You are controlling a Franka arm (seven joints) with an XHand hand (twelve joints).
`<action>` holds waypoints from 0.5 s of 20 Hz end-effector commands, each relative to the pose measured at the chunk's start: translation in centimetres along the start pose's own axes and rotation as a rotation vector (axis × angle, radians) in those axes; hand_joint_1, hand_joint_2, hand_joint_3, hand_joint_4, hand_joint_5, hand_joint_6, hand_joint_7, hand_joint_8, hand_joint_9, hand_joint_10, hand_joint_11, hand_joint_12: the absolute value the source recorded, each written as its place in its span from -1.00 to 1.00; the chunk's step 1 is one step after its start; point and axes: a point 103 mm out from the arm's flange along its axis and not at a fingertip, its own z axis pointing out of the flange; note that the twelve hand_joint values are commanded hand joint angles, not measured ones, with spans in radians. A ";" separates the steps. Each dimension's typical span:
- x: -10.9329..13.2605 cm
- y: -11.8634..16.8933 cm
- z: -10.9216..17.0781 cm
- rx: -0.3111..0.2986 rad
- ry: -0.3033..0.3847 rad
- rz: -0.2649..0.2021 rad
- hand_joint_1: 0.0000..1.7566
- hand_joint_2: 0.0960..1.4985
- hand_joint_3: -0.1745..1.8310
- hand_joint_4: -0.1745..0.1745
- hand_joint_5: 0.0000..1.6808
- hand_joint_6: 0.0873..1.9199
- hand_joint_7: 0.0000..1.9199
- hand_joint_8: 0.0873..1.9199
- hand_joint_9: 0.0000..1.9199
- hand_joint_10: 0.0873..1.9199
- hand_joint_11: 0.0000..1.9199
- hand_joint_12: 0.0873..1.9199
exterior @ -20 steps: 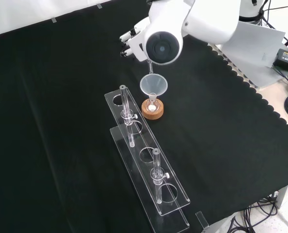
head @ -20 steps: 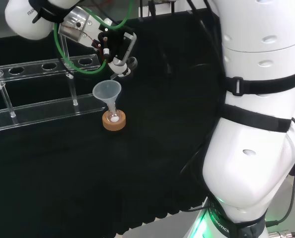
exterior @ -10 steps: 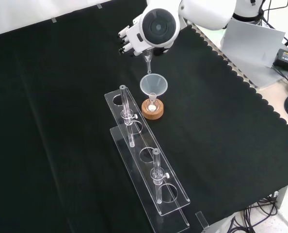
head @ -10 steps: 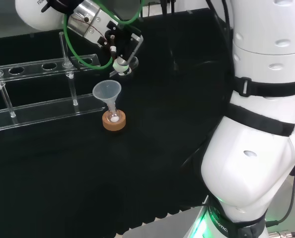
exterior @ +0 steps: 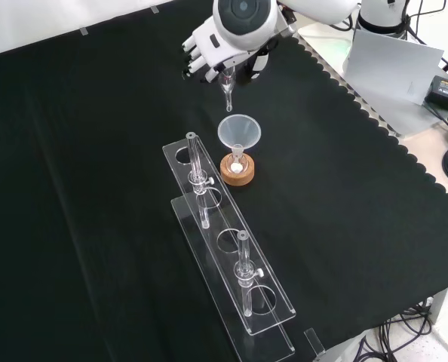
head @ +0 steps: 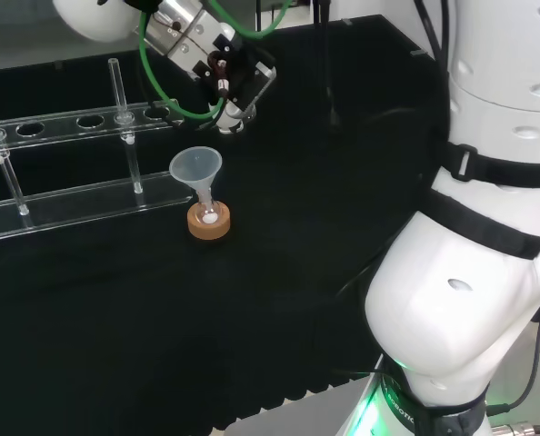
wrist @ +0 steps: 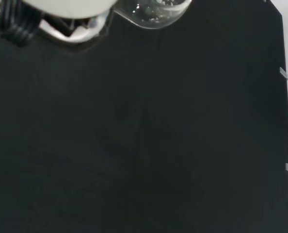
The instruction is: Pour all the NaCl from the weighing funnel into the round-bottom flask.
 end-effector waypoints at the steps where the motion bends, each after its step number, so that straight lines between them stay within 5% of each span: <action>1: -0.9 0.2 0.9 -0.012 0.070 0.000 0.29 -0.26 -0.15 1.00 0.61 -0.51 -0.53 -0.46 -0.15 -0.65 -0.36 0.20; 10: -1.9 0.8 2.1 -0.025 0.209 0.001 0.29 -0.26 -0.15 1.00 0.61 -0.50 -0.53 -0.46 -0.15 -0.65 -0.35 0.19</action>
